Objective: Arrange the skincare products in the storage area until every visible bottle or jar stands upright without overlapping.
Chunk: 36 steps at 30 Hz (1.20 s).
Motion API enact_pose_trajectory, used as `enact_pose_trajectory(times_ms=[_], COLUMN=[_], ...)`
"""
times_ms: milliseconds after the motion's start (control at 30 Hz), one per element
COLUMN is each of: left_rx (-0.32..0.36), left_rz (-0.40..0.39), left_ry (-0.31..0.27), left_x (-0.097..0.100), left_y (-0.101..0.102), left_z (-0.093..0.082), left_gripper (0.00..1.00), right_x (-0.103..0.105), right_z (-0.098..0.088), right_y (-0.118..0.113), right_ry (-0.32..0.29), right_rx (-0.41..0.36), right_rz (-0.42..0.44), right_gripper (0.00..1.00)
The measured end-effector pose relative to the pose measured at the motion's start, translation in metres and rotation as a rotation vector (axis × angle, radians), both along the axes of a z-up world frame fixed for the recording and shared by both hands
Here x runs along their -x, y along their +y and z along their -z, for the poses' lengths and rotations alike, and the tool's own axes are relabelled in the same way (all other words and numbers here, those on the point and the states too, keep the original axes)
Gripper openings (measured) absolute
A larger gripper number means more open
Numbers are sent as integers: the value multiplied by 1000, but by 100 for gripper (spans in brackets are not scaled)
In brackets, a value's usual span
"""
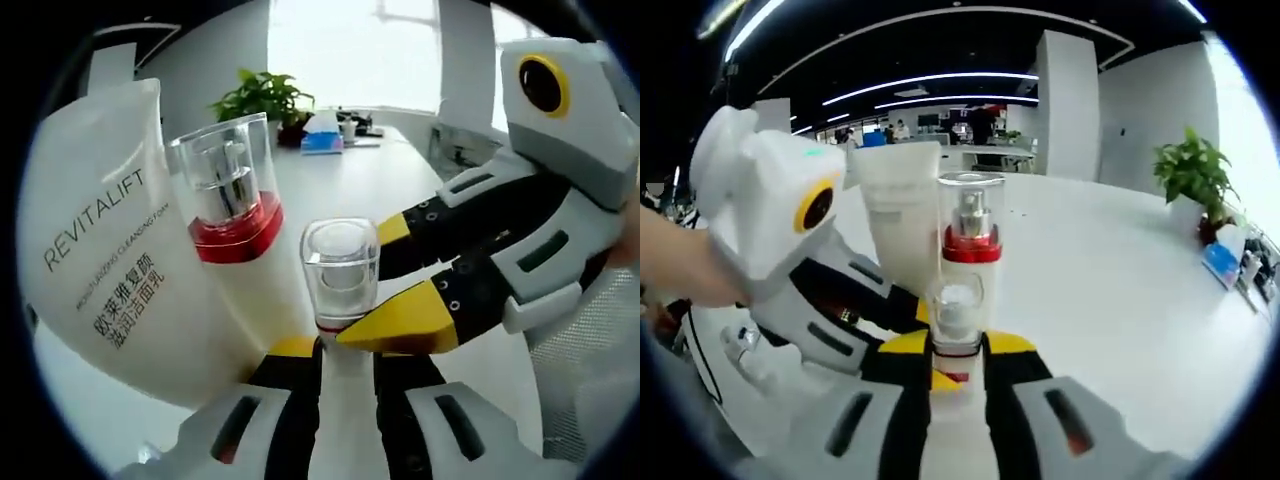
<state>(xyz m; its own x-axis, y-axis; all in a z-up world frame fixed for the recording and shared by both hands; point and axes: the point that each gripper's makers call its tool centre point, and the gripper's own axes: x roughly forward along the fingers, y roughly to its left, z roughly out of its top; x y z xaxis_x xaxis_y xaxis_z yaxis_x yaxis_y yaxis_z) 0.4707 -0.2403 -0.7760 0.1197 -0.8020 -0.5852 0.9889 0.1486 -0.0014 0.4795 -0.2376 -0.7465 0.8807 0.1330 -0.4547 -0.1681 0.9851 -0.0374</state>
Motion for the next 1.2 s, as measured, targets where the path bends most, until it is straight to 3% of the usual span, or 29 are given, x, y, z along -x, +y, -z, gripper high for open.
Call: enact_pose_trajectory(times_ms=[333, 967, 1100, 1200], left_rx=[-35, -38, -35, -35], left_rz=[4, -35, -47, -61], left_ry=[-4, -5, 2, 10], left_x=[3, 5, 6, 7], left_y=[7, 25, 31, 36], left_z=[9, 6, 6, 6], left_gripper=[17, 24, 27, 30], right_x=[2, 4, 6, 9], right_z=[0, 2, 5, 8], right_y=[-3, -3, -1, 1], right_ry=[-20, -15, 0, 19], right_rx=[25, 33, 22, 13], right_rz=[42, 46, 45, 29], right_gripper=[19, 20, 31, 32])
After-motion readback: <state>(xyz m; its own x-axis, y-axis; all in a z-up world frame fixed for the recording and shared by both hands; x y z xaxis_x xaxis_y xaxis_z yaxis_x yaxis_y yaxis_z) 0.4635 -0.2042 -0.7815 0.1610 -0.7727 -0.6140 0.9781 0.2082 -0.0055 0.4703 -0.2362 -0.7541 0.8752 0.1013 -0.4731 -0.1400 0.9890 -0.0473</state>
